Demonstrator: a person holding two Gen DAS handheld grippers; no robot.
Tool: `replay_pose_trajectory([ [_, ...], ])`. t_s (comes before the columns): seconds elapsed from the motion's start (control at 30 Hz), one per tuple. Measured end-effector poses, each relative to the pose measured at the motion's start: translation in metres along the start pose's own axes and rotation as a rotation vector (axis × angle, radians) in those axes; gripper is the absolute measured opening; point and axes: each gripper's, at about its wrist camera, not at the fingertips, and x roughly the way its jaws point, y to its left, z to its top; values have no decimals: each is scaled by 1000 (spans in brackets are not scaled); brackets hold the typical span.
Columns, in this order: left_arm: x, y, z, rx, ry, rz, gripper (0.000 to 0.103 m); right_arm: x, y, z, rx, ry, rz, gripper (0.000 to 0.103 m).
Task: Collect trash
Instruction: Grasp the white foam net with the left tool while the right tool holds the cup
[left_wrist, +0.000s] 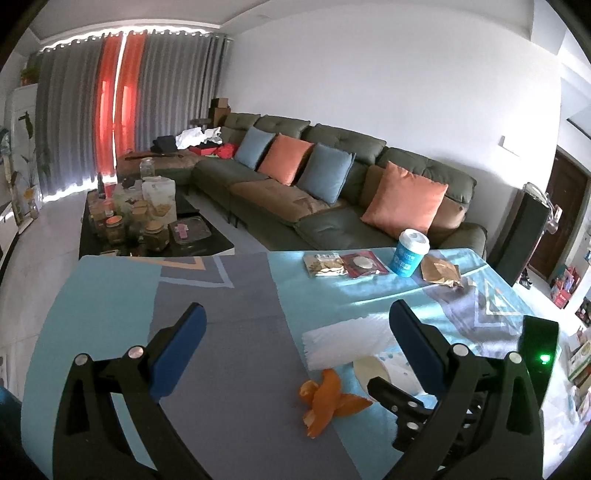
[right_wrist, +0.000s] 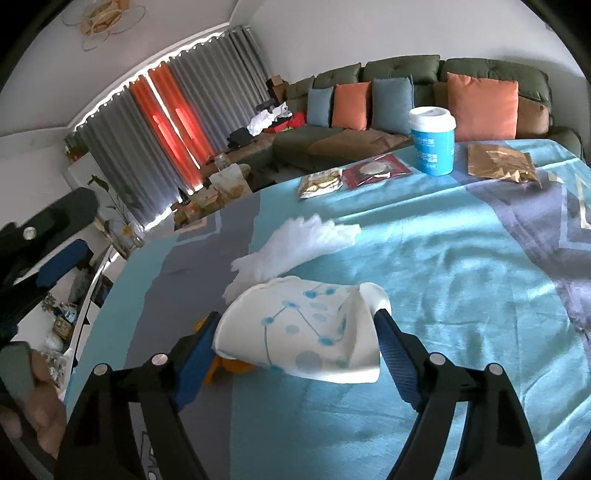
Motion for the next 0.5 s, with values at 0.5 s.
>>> replay_pose_trajectory([
  [0.5, 62, -62, -22, 159, 128, -36, 98, -24, -32, -5, -15, -22, -53, 78],
])
